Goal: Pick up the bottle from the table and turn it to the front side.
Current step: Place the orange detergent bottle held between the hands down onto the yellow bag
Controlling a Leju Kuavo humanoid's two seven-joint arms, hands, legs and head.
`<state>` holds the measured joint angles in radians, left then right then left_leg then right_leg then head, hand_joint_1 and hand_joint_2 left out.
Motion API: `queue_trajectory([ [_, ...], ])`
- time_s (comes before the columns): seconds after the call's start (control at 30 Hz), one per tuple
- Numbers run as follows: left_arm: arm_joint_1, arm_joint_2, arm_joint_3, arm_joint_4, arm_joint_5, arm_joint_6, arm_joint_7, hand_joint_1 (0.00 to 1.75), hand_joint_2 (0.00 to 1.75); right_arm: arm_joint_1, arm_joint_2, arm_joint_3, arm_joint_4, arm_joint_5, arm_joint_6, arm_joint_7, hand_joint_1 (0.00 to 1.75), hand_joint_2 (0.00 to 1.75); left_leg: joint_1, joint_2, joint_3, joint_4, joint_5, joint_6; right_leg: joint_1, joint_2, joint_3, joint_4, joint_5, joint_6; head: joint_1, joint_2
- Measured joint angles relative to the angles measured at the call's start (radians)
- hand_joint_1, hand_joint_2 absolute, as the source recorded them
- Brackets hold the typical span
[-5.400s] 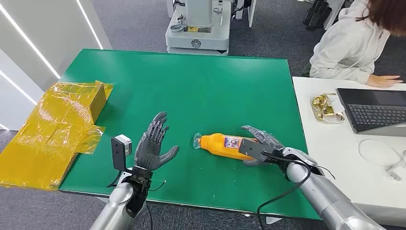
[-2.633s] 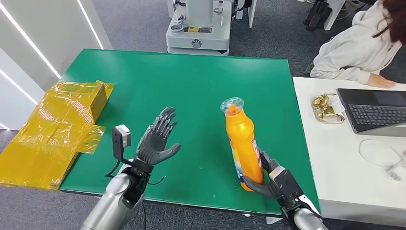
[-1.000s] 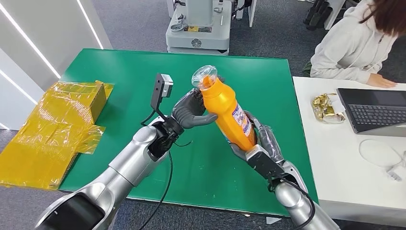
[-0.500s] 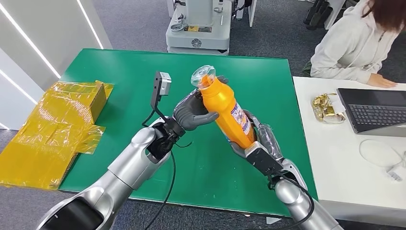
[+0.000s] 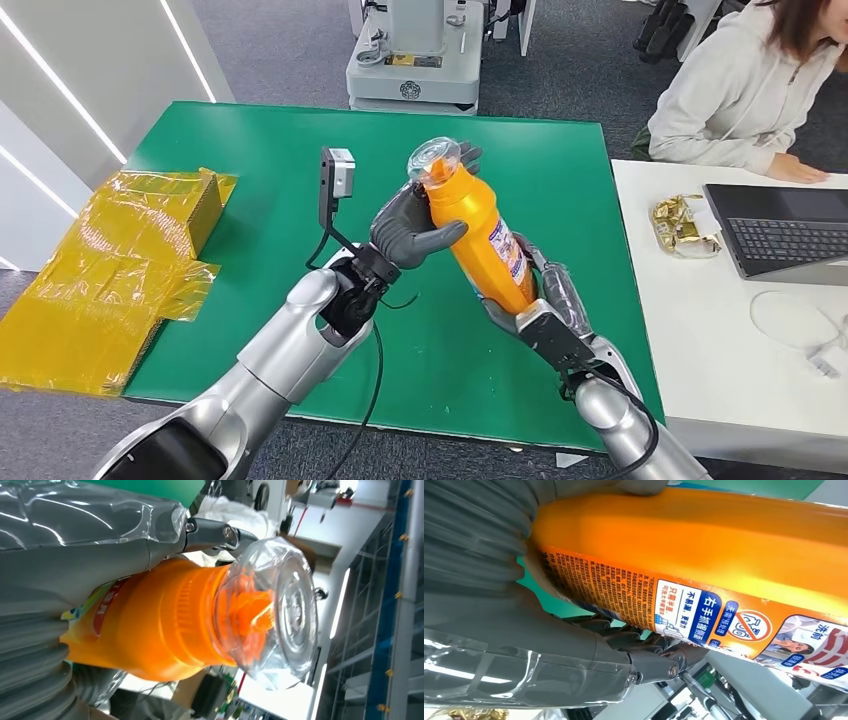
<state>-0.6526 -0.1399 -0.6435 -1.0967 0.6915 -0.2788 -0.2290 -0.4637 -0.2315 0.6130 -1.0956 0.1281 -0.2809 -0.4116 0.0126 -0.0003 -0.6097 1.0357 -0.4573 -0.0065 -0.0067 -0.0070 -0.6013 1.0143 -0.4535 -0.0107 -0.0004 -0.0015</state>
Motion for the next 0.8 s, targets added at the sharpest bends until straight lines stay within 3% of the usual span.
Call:
queue_trajectory([
  [0.43, -0.001, -0.012, 0.0, -0.001, -0.11, 0.122, -0.07, 0.0, 1.75, -0.019, 0.017, 0.004, -0.003, 0.017, -0.013, 0.006, 1.75, 1.75, 0.0, 0.0, 0.0, 0.0, 0.0, 0.0, 0.0, 0.0, 0.0, 0.0, 0.0, 0.0, 0.0, 0.0],
  [0.47, -0.002, -0.012, 0.0, 0.003, -0.108, 0.119, -0.066, 0.07, 1.75, -0.022, 0.02, 0.005, -0.002, 0.021, -0.014, 0.009, 1.75, 1.75, 0.0, 0.0, 0.0, 0.0, 0.0, 0.0, 0.0, 0.0, 0.0, 0.0, 0.0, 0.0, 0.0, 0.0],
  [0.6, -0.002, -0.01, 0.0, 0.02, -0.078, 0.083, -0.042, 1.55, 1.75, -0.035, 0.026, 0.005, 0.004, 0.034, -0.023, 0.017, 1.75, 1.75, 0.0, 0.0, 0.0, 0.0, 0.0, 0.0, 0.0, 0.0, 0.0, 0.0, 0.0, 0.0, 0.0, 0.0],
  [0.67, -0.002, -0.01, 0.0, 0.028, -0.047, 0.055, -0.025, 1.69, 1.75, -0.038, 0.027, 0.005, 0.008, 0.047, -0.038, 0.021, 1.75, 1.75, 0.0, 0.0, 0.0, 0.0, 0.0, 0.0, 0.0, 0.0, 0.0, 0.0, 0.0, 0.0, 0.0, 0.0],
  [0.8, -0.002, -0.011, 0.001, 0.04, 0.028, 0.005, 0.017, 1.69, 1.75, -0.038, 0.027, 0.004, 0.018, 0.08, -0.072, 0.023, 1.75, 1.75, 0.0, 0.0, 0.0, 0.0, 0.0, 0.0, 0.0, 0.0, 0.0, 0.0, 0.0, 0.0, 0.0, 0.0],
])
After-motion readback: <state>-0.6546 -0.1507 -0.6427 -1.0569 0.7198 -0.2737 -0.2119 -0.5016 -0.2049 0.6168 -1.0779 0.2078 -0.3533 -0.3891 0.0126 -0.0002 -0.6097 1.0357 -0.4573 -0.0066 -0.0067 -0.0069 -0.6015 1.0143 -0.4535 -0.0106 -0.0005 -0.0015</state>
